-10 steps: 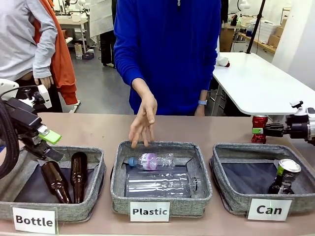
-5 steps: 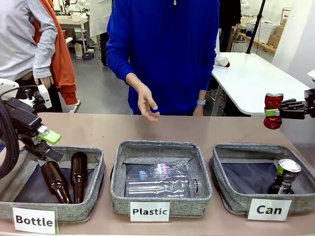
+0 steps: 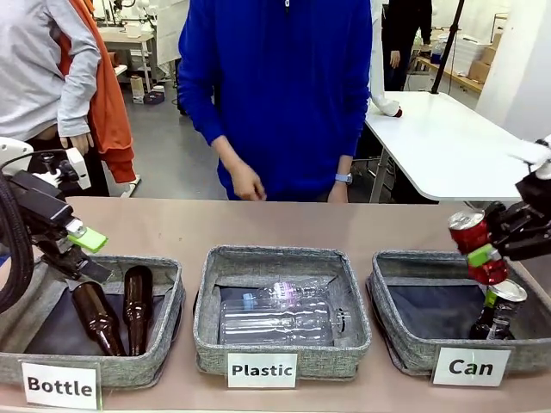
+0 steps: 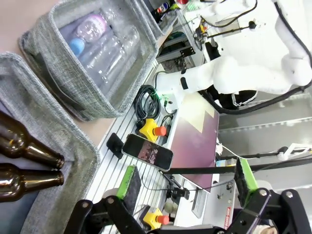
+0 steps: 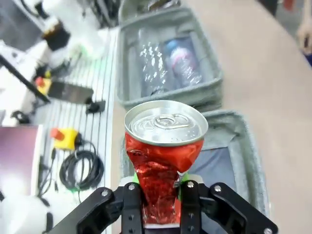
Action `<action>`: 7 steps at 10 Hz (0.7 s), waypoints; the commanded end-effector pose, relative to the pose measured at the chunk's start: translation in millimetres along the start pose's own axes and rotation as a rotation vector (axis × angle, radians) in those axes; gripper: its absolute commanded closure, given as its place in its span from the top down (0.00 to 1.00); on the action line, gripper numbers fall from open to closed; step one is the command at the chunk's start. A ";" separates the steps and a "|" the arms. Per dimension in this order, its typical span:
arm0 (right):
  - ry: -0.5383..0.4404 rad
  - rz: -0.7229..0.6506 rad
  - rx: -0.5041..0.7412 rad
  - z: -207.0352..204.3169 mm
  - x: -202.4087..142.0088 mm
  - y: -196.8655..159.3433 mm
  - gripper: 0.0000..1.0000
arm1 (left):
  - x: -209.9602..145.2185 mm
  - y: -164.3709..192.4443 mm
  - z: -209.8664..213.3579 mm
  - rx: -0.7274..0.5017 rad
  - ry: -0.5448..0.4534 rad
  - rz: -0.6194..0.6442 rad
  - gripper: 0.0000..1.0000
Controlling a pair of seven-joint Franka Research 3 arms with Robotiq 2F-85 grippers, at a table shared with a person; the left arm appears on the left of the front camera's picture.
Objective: Sort the can waste into the basket.
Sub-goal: Pick up the can waste from the table and place it in the right Fabric basket.
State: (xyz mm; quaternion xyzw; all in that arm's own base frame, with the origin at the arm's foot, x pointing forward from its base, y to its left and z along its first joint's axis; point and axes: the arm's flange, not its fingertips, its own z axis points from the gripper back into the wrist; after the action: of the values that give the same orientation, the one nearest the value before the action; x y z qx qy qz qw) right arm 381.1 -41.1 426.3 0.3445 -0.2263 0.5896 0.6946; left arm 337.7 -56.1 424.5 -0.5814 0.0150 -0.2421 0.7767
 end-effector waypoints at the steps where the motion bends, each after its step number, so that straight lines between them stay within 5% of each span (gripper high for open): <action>1: 0.089 0.046 -0.067 -17.2 3.2 13.4 0.24 | -1.9 -2.1 2.5 -0.005 0.008 -0.003 1.00; 4: 0.074 0.081 -0.068 -20.4 -3.7 15.3 0.24 | -1.9 -2.1 2.5 -0.005 0.008 -0.003 1.00; 5: 0.053 0.084 -0.049 -21.3 -2.2 15.5 0.72 | -1.9 -2.1 2.5 -0.005 0.008 -0.003 1.00; 7: 0.043 0.084 -0.045 -21.6 -0.9 13.3 1.00 | -1.9 -2.1 2.5 -0.005 0.008 -0.003 1.00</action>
State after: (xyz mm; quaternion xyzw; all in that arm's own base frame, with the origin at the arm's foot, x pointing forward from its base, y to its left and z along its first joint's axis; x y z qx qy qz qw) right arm 365.4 -26.3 415.7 0.3013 -0.2297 0.6139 0.6925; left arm 337.7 -56.1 424.5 -0.5814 0.0150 -0.2421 0.7767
